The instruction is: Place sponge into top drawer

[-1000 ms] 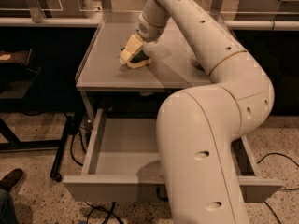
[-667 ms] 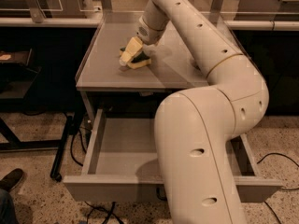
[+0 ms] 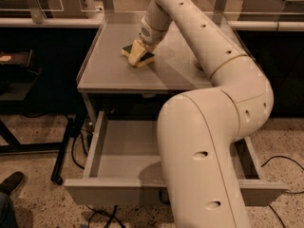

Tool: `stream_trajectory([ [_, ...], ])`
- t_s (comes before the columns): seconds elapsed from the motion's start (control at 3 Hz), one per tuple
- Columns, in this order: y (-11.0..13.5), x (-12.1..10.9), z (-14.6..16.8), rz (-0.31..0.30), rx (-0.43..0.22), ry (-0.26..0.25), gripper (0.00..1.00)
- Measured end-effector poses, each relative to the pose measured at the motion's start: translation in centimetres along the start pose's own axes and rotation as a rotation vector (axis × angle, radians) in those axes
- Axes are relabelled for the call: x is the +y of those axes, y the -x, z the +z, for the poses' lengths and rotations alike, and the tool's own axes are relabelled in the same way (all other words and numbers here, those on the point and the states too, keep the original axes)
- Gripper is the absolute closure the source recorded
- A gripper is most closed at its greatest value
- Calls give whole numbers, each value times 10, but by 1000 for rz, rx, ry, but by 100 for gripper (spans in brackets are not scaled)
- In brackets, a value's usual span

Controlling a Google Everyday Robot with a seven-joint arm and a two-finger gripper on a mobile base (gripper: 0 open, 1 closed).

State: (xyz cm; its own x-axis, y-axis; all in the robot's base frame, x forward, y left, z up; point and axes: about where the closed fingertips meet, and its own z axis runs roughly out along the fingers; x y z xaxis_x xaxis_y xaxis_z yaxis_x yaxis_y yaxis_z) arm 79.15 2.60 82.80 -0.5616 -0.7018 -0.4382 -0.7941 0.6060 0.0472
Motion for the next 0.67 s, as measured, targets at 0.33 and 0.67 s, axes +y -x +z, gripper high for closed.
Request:
stream_trajectory([
  [0.33,2,1,-5,-15,-14,-4,82],
  [0.67,5,4,-21,-60,-53,-16,100],
])
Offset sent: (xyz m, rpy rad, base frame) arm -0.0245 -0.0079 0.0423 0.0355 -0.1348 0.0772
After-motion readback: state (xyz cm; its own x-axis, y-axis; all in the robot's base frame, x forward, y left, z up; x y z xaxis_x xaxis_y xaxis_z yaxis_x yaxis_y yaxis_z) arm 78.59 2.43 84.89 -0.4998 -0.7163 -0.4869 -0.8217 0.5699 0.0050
